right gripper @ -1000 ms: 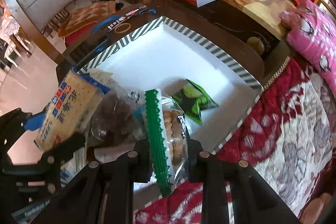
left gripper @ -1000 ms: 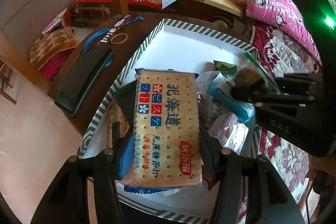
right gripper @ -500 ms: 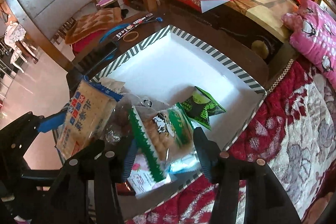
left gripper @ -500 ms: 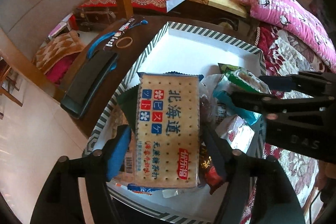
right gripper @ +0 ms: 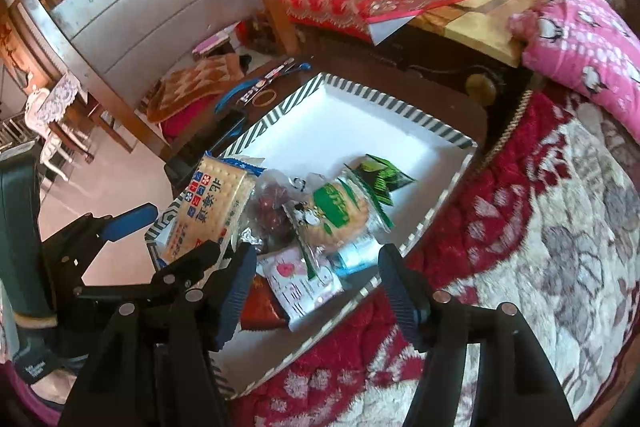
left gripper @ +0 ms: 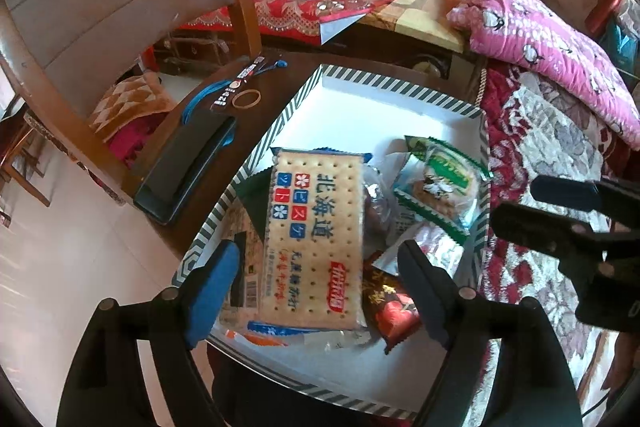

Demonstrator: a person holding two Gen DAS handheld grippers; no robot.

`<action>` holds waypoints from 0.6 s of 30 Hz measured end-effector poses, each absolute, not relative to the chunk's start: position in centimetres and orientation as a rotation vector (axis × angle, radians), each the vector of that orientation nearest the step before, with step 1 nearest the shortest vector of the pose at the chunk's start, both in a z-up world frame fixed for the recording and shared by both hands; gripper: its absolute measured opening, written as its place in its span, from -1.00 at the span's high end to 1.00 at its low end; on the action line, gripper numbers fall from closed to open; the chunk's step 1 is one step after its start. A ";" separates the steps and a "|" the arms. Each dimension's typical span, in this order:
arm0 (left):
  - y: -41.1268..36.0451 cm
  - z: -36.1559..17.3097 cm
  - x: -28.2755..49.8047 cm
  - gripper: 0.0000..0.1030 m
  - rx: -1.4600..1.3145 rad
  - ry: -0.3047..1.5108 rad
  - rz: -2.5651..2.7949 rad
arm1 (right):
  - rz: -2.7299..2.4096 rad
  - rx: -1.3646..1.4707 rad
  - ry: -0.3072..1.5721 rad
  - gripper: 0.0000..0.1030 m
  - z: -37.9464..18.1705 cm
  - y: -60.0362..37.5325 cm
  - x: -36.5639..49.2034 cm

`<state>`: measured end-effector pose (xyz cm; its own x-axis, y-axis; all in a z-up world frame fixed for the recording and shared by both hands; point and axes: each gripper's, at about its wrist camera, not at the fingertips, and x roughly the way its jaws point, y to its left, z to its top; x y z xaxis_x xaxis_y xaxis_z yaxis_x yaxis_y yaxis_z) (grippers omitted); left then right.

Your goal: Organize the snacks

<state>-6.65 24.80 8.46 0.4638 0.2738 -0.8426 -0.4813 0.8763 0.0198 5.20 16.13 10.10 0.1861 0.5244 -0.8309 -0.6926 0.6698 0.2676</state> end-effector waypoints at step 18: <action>21.5 9.8 -7.8 -0.72 -0.182 0.940 0.440 | 0.785 -0.119 1.036 -0.52 9.9 10.0 2.2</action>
